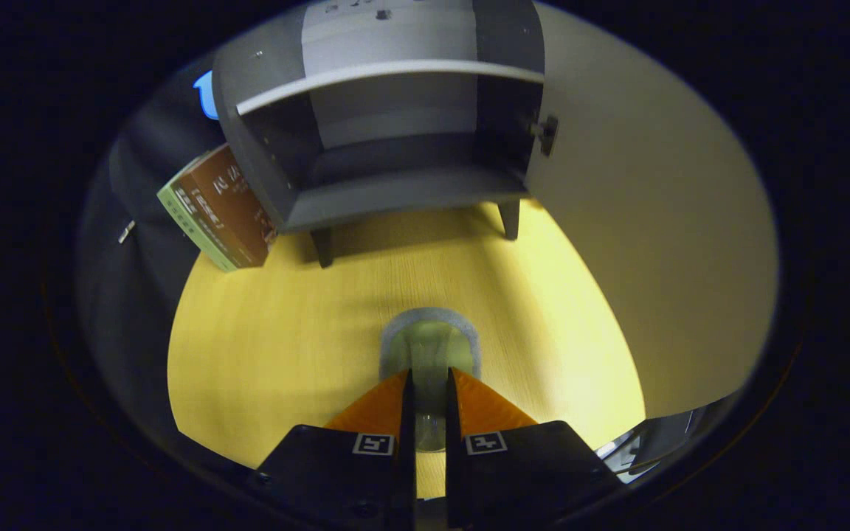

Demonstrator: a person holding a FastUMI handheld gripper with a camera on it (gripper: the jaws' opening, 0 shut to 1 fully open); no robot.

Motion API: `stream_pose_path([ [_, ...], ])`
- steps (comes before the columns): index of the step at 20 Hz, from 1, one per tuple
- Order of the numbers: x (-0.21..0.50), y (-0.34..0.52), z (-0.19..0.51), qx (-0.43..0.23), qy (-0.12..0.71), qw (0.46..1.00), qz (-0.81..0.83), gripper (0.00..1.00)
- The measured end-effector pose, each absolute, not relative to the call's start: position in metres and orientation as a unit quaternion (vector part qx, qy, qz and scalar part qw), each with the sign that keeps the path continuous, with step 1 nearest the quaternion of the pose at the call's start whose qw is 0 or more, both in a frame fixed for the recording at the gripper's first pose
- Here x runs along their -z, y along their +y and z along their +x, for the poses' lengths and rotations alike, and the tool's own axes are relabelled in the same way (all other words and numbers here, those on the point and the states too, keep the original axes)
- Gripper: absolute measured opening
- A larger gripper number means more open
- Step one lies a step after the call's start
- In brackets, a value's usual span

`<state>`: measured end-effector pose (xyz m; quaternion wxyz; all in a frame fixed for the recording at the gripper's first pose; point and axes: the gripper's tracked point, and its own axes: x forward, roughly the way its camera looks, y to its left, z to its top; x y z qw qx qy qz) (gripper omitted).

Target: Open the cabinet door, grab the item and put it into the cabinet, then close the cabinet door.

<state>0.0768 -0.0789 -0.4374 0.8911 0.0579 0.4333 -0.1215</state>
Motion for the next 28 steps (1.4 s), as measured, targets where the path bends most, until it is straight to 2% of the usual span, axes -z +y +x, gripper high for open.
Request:
stream_pose_path([
  [18,0.208,-0.049,0.155,0.113,0.205,0.972,0.008,0.2],
  [24,0.148,-0.056,0.238,0.075,0.147,0.986,-0.011,0.2],
  [28,0.135,-0.074,0.307,0.066,0.137,0.988,-0.004,0.2],
])
